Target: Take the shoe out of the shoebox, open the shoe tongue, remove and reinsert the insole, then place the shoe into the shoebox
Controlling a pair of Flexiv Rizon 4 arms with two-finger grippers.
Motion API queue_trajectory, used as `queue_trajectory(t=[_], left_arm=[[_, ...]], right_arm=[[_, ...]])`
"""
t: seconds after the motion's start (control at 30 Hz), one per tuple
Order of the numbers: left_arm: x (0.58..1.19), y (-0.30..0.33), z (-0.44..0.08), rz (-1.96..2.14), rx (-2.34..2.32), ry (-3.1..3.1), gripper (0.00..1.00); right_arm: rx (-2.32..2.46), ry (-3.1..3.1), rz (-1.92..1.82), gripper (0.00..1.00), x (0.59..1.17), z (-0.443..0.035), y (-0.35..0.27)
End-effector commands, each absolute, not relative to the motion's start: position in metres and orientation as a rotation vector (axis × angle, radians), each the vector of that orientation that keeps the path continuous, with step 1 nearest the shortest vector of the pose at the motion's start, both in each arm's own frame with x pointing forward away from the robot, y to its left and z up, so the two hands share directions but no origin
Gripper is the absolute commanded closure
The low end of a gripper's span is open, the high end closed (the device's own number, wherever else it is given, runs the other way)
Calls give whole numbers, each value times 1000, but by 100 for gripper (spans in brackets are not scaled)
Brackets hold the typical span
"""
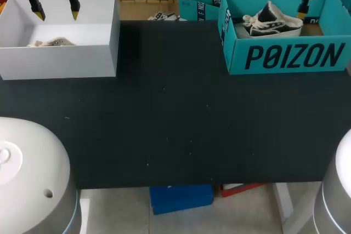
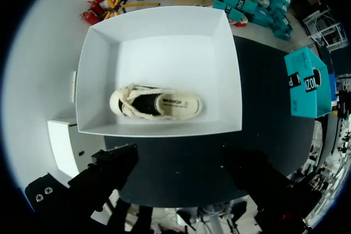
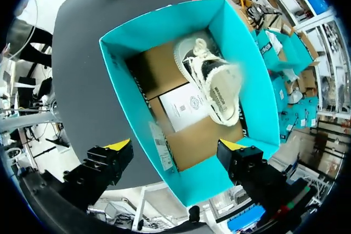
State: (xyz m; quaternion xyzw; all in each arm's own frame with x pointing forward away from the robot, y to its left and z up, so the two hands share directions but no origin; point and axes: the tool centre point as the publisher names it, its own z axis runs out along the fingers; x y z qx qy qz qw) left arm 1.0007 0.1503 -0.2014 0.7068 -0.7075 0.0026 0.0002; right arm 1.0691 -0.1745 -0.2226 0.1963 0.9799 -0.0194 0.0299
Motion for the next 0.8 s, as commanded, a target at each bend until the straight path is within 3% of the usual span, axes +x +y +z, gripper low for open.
queue_trajectory(t=[0.03, 0.73, 0.8], left_arm=[[1000, 150, -201, 4, 2220, -2222, 0], [1000, 150, -201, 4, 2220, -2222, 0], [1000, 150, -201, 4, 2220, -2222, 0]], right_arm=[[-131, 3095, -76, 0, 1074, -226, -176], [-238, 3107, -56, 0, 1118, -285, -153], [-227, 3111, -56, 17, 1118, -289, -154]])
